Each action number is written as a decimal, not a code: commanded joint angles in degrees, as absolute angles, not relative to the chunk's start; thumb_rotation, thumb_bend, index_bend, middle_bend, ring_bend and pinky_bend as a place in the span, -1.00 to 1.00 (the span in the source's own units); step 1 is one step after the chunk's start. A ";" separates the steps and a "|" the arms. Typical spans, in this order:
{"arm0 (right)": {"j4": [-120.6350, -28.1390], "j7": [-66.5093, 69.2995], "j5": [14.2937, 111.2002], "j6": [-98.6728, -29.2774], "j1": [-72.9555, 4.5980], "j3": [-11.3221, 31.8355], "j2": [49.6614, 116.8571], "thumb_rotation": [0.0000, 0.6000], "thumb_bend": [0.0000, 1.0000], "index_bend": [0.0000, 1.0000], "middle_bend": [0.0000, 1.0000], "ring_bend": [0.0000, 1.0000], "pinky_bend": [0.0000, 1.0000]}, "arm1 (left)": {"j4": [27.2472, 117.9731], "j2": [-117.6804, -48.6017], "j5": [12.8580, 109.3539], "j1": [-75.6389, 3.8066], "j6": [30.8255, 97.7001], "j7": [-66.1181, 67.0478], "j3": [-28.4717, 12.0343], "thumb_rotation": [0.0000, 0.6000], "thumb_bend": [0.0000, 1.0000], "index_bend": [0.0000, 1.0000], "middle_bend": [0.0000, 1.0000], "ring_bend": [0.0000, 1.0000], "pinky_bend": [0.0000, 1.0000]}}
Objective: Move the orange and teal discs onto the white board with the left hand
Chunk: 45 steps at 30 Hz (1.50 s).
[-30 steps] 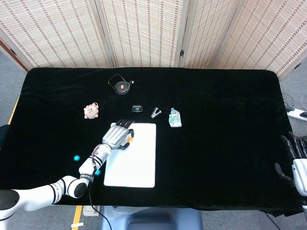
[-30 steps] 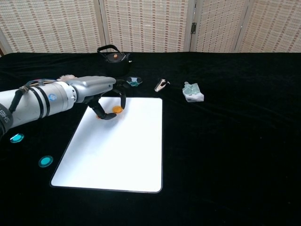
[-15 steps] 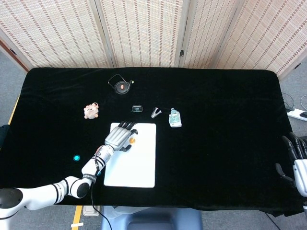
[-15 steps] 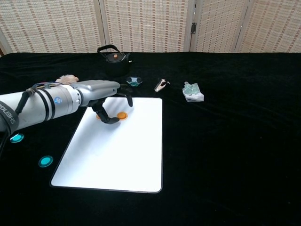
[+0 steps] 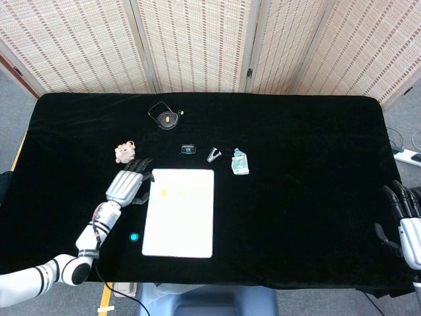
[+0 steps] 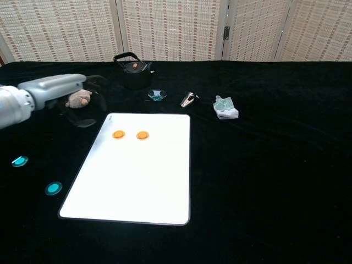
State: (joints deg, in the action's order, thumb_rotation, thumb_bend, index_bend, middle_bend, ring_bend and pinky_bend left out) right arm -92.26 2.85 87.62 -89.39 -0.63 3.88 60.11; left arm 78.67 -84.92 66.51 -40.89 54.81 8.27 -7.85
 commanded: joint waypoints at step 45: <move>-94.44 0.37 89.05 -89.63 -1.25 3.49 59.82 1.00 -0.15 -1.00 -1.00 -1.00 -1.00 | 72.52 -82.70 73.81 -25.59 58.64 1.19 0.04 1.00 -0.18 -0.15 -0.89 -1.00 -1.00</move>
